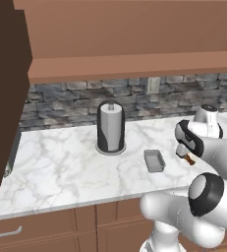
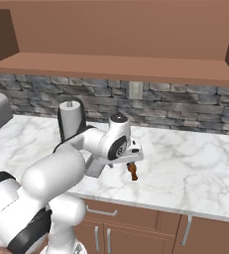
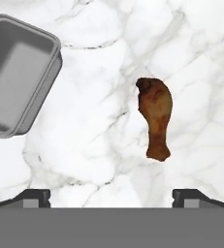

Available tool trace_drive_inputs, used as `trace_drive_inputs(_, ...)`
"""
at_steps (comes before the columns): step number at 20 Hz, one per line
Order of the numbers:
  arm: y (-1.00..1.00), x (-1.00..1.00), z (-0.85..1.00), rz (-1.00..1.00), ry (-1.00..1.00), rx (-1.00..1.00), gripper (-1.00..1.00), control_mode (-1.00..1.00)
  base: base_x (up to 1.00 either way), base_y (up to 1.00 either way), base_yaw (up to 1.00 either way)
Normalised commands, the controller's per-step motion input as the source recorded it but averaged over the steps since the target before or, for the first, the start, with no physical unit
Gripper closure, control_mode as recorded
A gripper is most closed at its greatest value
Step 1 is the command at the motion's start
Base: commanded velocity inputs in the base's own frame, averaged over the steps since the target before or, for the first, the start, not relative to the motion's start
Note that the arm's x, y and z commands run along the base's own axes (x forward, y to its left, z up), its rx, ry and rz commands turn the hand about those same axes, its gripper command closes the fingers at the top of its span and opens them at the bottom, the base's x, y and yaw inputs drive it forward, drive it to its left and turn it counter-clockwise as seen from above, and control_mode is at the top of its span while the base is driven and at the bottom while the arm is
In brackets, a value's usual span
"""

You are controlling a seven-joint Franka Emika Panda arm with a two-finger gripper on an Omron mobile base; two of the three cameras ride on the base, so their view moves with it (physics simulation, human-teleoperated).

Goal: Retrieve the tupperware from the cabinet, then place the raw meat into the tupperware to avoid contamination.

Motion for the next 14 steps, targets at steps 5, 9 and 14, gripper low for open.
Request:
trace_drive_inputs(5, -0.02, 0.23, -0.25, 0.02, -0.06, -0.03, -1.00, -1.00, 0.00, 0.00, 0.00)
trace_drive_inputs(9, 0.00, 0.22, -0.21, 0.00, -0.05, -0.02, -1.00, -1.00, 0.00, 0.00, 0.00)
trace_drive_inputs(14, -0.09, 0.26, -0.18, 0.00, 0.00, 0.00, -1.00, -1.00, 0.00, 0.00, 0.00)
